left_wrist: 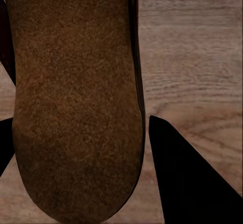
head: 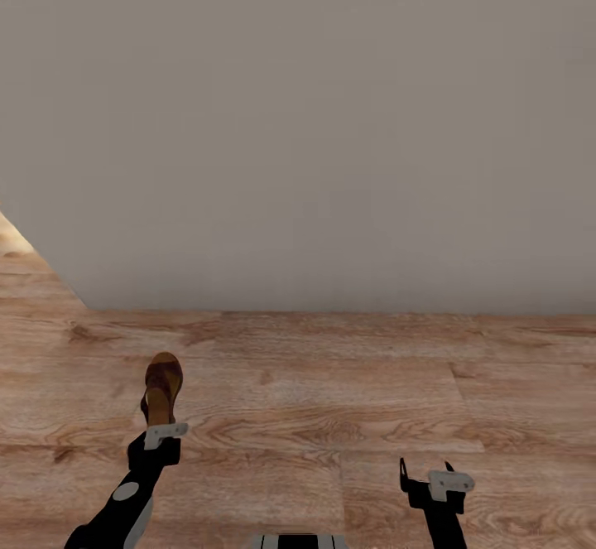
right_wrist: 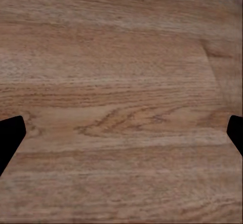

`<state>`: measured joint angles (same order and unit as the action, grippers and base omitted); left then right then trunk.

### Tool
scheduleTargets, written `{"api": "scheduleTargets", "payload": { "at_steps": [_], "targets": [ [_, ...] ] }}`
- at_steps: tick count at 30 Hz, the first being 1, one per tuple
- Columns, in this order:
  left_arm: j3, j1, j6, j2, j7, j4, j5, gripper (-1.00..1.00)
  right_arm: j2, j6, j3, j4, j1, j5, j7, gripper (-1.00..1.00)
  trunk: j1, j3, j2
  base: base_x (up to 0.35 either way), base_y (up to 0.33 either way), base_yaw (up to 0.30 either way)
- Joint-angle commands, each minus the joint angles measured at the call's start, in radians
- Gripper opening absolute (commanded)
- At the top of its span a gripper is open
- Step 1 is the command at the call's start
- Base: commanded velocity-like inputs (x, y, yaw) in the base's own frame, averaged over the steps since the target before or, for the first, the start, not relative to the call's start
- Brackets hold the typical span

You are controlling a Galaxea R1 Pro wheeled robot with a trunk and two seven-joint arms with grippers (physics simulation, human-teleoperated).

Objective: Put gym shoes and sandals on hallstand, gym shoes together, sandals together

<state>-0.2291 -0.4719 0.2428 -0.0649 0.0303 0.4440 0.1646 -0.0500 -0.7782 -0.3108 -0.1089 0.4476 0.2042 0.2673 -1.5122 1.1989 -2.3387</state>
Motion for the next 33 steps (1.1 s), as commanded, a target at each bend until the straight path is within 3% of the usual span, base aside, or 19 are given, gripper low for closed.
{"api": "scheduleTargets", "payload": {
  "at_steps": [1,4,6,9,12,15,22,33],
  "targets": [
    [-0.004,-0.001,0.004,0.0,0.003,-0.001,0.013,-1.0,0.0,-0.001,-0.009,0.0,0.0,0.007,0.005,1.0,0.0,0.0,0.0,-0.124,-0.25,-0.278],
    [-0.004,0.001,0.005,0.0,0.002,-0.003,0.014,-1.0,-0.001,-0.001,-0.008,0.0,0.0,0.007,0.011,1.0,0.0,-0.002,0.0,-0.187,-0.223,-0.279],
    [-0.005,0.026,0.04,-0.001,-0.007,0.013,0.014,-1.0,-0.001,-0.001,-0.008,0.0,-0.004,0.007,0.012,1.0,0.0,-0.003,0.0,-0.225,-0.18,-0.279],
    [0.0,0.086,0.113,-0.003,-0.033,0.089,0.015,-1.0,-0.001,-0.001,-0.008,0.0,-0.005,0.007,0.012,1.0,0.0,-0.005,0.0,-0.155,-0.107,-0.279],
    [-0.003,0.136,0.13,-0.003,-0.075,0.162,0.013,-1.0,-0.001,-0.001,-0.008,0.0,-0.006,0.007,0.012,1.0,0.0,-0.007,0.0,-0.062,-0.04,-0.279],
    [-0.008,0.221,0.135,-0.001,-0.141,0.305,0.012,-1.0,0.0,-0.001,-0.009,-0.001,-0.006,0.007,0.012,1.0,0.0,-0.009,0.0,-0.014,-0.009,-0.225],
    [-0.013,0.228,0.133,0.003,-0.133,0.298,0.012,-1.0,0.003,-0.001,-0.01,-0.002,-0.006,0.007,0.012,1.0,0.0,-0.009,0.0,-0.001,0.0,-0.025],
    [-0.009,0.228,0.134,0.014,-0.132,0.296,0.013,-1.0,0.003,-0.001,-0.009,-0.002,-0.006,0.007,0.012,1.0,0.0,-0.017,0.0,0.154,-0.164,-0.257]
  ]
}}
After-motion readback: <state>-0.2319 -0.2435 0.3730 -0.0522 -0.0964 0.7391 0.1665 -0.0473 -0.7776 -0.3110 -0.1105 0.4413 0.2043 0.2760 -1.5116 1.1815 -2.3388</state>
